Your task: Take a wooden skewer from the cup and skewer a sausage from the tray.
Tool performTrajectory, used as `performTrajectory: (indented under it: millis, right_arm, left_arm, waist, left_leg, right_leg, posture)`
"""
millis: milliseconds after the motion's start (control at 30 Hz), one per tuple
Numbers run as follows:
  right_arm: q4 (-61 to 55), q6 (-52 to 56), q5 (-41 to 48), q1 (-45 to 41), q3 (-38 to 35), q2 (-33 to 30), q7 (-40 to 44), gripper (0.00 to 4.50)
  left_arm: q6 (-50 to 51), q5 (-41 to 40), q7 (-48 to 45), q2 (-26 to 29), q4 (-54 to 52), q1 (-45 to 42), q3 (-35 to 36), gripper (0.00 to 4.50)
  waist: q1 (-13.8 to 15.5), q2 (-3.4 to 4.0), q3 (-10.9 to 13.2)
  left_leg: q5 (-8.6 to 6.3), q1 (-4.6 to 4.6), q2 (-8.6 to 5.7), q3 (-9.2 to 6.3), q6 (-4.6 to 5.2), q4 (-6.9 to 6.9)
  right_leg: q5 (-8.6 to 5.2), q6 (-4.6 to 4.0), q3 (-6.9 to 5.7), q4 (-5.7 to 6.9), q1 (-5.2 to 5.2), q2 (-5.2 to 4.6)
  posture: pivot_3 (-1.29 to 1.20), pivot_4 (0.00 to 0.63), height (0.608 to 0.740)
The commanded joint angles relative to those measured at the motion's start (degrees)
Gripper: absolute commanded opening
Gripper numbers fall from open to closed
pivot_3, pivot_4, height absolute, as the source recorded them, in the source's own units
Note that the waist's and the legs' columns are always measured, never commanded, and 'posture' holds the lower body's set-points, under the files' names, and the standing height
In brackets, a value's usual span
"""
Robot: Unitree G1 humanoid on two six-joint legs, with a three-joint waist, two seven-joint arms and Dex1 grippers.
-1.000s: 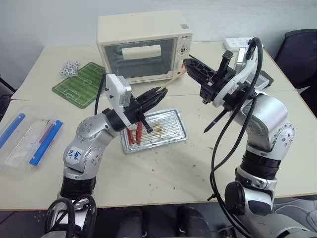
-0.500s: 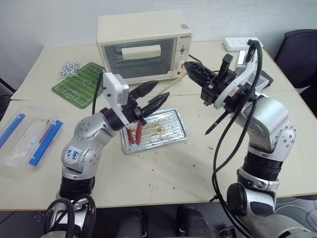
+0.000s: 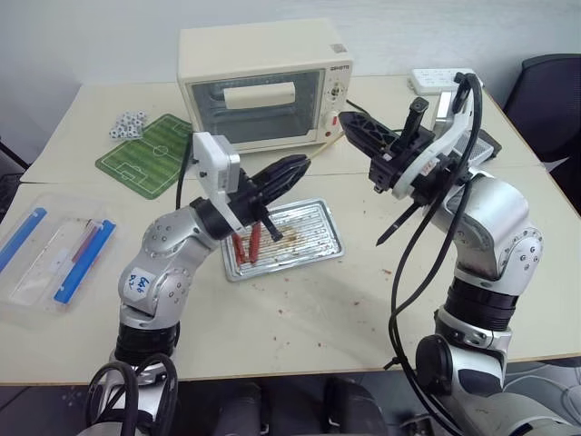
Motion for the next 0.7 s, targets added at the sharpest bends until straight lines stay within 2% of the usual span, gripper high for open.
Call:
performTrajectory:
  millis: [33,100,200,367,400,467,567,600,667,700]
  right_arm:
    - [-2.1,-0.4,1.2,-1.4,-0.1,0.0,0.4,0.0]
    - [-2.1,-0.2,1.2,-1.4,0.1,-0.2,0.8,0.0]
    - [-2.2,0.2,1.2,-1.7,-0.2,0.4,1.8,0.71]
    - [0.5,2.8,1.2,-2.7,1.0,-3.9,3.5,2.26]
    - [1.5,4.0,1.2,-3.2,1.6,-6.3,4.9,2.61]
    - [3.6,6.2,1.2,-4.1,3.6,-12.0,7.8,2.61]
    - [4.7,11.7,-11.5,-7.2,9.3,-20.4,20.2,2.61]
    - [3.8,12.4,-18.1,-8.1,12.8,-22.8,25.8,2.61]
    - [2.0,11.9,-28.8,-9.0,19.0,-26.2,35.1,2.61]
    - [1.5,11.1,-34.5,-9.4,23.0,-26.9,39.6,2.78]
  left_arm:
    - [-1.0,-0.1,0.9,0.1,-1.7,-1.0,1.4,0.01]
    - [-0.8,0.5,1.1,0.6,-1.4,-1.1,1.5,0.01]
    - [-0.9,1.1,1.2,1.6,-0.8,-1.2,2.1,0.0]
    - [-0.4,1.5,1.6,3.4,-1.2,-0.4,3.5,0.0]
    - [-0.1,1.6,1.8,4.2,-1.5,0.0,4.3,0.0]
    - [0.3,1.7,2.1,5.9,-1.9,1.0,5.6,0.0]
    - [3.2,-0.1,2.3,11.4,-3.9,4.8,11.8,0.0]
    - [4.3,-0.8,1.8,13.8,-4.8,6.8,14.5,0.0]
    - [5.7,-1.7,0.9,17.3,-6.2,10.1,18.2,0.0]
    - [6.6,-2.1,0.3,19.6,-7.2,12.8,21.1,0.0]
  waist:
    - [0.0,0.0,0.0]
    - [0.0,0.0,0.0]
    - [0.0,0.0,0.0]
    - [0.0,0.0,0.0]
    - [0.0,0.0,0.0]
    - [0.0,0.0,0.0]
    - [-0.3,0.0,0.0]
    - [-0.7,0.0,0.0]
    - [-1.3,-0.01,0.0]
    - [-1.3,-0.01,0.0]
  left_leg:
    - [0.0,0.0,0.0,0.0,0.0,-0.01]
    - [0.0,0.0,0.0,0.0,0.0,-0.01]
    - [0.0,0.0,0.0,0.0,0.0,-0.01]
    - [0.0,0.0,0.0,0.0,0.0,-0.05]
    - [0.0,0.0,0.0,0.0,0.0,-0.07]
    - [0.0,0.0,0.0,0.0,0.01,-0.08]
    - [-0.01,-0.01,-0.01,0.03,0.02,-0.15]
    - [-0.01,0.0,0.01,0.08,0.02,-0.17]
    - [0.0,0.0,0.05,0.11,0.0,-0.32]
    - [0.0,-0.01,0.08,0.14,-0.01,-0.35]
  right_leg:
    - [0.0,0.0,0.0,0.0,0.0,0.0]
    - [0.0,0.0,0.0,0.0,0.0,0.0]
    - [0.0,0.0,0.0,-0.01,0.0,0.0]
    - [0.0,0.0,-0.01,-0.04,0.0,0.0]
    - [0.0,0.0,0.0,-0.05,0.0,0.0]
    - [0.0,0.0,-0.01,-0.06,0.0,0.0]
    - [0.0,0.0,0.01,-0.1,-0.04,-0.01]
    - [0.0,0.0,0.06,-0.1,-0.09,0.0]
    - [-0.03,-0.05,0.1,-0.1,-0.19,0.03]
    - [-0.04,-0.07,0.11,-0.11,-0.26,0.07]
  posture:
    - [0.0,0.15,0.74]
    - [0.0,0.15,0.74]
    - [0.0,0.15,0.74]
    - [0.0,0.15,0.74]
    - [0.0,0.15,0.74]
    - [0.0,0.15,0.74]
    - [0.0,0.15,0.74]
    - [0.0,0.15,0.74]
    - [0.0,0.15,0.74]
    - [0.0,0.15,0.74]
